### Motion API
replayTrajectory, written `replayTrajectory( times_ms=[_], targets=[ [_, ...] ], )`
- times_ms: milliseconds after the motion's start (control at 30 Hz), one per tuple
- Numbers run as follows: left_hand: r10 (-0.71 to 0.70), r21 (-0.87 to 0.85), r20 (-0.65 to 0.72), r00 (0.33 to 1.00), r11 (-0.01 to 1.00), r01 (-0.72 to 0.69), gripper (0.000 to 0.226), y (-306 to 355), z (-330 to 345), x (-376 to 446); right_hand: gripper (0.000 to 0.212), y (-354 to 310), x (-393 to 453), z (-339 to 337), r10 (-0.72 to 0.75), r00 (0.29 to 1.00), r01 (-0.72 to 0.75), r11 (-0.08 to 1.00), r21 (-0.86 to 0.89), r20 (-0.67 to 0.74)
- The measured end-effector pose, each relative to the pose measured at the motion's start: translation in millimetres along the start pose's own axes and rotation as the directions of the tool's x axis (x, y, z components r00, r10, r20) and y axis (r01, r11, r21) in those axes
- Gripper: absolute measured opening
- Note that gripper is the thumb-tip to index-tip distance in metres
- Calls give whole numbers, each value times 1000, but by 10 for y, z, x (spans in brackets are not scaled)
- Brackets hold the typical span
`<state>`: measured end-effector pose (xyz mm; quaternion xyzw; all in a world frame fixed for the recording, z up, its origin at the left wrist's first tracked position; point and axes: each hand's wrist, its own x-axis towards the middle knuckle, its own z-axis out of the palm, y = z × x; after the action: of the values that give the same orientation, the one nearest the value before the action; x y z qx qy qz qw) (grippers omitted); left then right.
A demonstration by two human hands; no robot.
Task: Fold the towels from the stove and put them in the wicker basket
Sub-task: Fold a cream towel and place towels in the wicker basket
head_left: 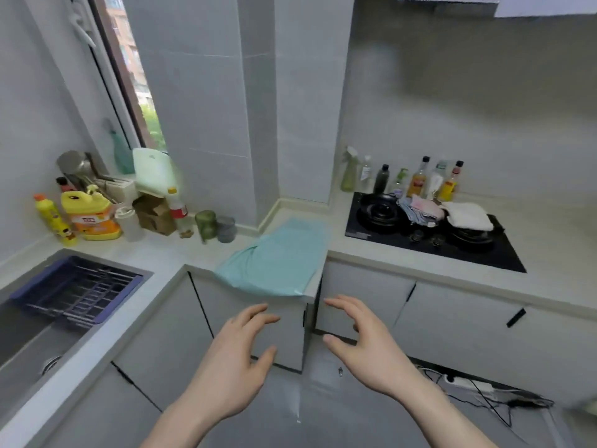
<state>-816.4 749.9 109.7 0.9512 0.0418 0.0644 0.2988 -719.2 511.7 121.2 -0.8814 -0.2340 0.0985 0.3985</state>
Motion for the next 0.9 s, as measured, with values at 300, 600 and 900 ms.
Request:
replayTrajectory(
  times_ms=[300, 600, 900],
  targets=[
    [206, -39, 126, 970, 978, -203, 41, 960, 751, 1346, 50, 1022, -73, -1146, 196, 959, -185, 980, 71, -206],
    [301, -111, 249, 920, 953, -282, 43, 1498, 1543, 2847, 52, 1898, 568, -1942, 321, 893, -312, 947, 82, -314],
    [333, -113, 322, 886, 943, -314, 45, 1816, 2064, 4470, 48, 2469, 1397, -2591, 377, 834, -346, 926, 151, -403]
  ],
)
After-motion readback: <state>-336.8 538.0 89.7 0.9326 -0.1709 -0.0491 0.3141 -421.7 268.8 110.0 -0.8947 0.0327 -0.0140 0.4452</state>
